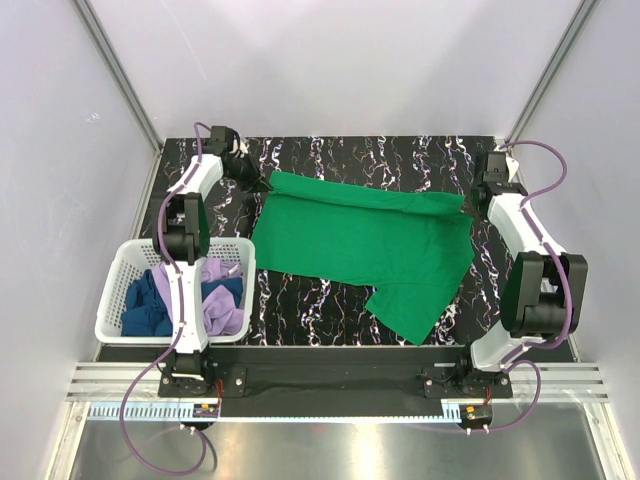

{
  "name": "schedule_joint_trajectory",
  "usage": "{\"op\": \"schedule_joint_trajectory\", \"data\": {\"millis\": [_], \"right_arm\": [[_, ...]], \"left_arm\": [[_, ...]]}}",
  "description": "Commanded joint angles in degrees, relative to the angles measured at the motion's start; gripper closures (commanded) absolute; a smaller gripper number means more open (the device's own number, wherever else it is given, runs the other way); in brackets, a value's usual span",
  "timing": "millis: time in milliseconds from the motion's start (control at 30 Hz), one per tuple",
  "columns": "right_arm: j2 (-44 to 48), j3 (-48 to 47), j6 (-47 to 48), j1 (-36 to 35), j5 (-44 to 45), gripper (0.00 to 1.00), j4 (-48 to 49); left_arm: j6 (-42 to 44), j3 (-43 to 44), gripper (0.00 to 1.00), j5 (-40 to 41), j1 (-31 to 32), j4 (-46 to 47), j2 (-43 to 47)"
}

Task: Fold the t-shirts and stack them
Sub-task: Fold the tshirt

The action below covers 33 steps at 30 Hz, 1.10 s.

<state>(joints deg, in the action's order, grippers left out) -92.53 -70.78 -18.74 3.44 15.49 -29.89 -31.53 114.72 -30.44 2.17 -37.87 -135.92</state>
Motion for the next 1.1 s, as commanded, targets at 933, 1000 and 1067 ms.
{"op": "schedule_joint_trajectory", "data": {"millis": [933, 1000, 1067], "right_arm": [[-0.5, 2.6, -0.4, 1.4, -2.0, 1.00, 1.4], [-0.9, 2.8, -0.5, 1.3, -2.0, 1.00, 1.4], [-1.2, 3.1, -0.4, 1.4, -1.7, 1.00, 1.2]], "left_arm": [[2.3, -1.6, 0.94, 1.9, -1.0, -1.9, 0.7], [2.3, -1.5, 0.93, 1.9, -1.0, -2.0, 0.5], [2.3, -1.5, 0.91, 1.9, -1.0, -2.0, 0.2]]}}
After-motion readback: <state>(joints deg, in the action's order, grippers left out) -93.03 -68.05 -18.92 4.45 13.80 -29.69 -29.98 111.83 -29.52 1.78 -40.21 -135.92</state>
